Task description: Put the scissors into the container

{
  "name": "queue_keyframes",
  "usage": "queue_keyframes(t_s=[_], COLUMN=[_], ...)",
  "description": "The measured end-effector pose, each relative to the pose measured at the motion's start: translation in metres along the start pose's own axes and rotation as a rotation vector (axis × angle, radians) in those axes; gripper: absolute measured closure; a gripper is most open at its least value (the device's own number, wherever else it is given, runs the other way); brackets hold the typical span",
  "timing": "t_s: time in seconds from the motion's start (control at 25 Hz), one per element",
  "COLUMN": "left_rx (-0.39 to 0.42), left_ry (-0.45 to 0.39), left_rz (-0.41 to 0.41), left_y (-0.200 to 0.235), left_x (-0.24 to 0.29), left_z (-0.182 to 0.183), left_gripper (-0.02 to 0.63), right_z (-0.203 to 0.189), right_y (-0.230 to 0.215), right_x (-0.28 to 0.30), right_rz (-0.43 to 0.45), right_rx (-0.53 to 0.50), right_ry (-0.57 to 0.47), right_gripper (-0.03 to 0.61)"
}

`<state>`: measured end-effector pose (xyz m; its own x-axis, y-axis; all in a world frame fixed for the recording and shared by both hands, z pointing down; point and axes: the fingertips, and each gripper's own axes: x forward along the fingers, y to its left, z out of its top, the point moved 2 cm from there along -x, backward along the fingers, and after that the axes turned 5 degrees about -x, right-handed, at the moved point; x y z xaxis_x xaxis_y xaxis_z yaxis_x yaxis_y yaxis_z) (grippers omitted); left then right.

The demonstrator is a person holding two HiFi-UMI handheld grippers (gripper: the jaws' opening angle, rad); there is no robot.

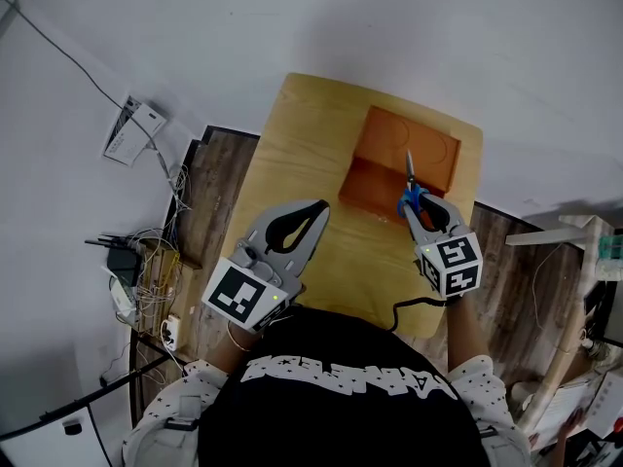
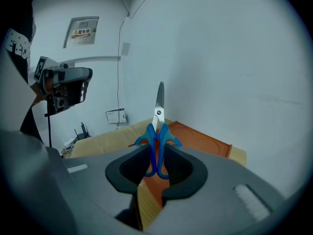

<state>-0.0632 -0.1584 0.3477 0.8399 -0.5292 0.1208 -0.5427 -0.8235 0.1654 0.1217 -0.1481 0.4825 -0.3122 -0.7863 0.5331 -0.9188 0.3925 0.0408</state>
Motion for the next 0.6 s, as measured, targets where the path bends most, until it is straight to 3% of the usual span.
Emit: queue_keyframes(t_s=[0.6], left_rx=[-0.011], left_ry=[0.008], left_rz=[0.058], left_y=[0.013], left_x=[-0.015], left_z=[-0.001], left_gripper=[0.614], right_z=[-0.028], right_y=[0.000], right_x=[0.032], right_rz=[0.025], right_rx=[-0.117], right_ry=[0.159], right_gripper=[0.476])
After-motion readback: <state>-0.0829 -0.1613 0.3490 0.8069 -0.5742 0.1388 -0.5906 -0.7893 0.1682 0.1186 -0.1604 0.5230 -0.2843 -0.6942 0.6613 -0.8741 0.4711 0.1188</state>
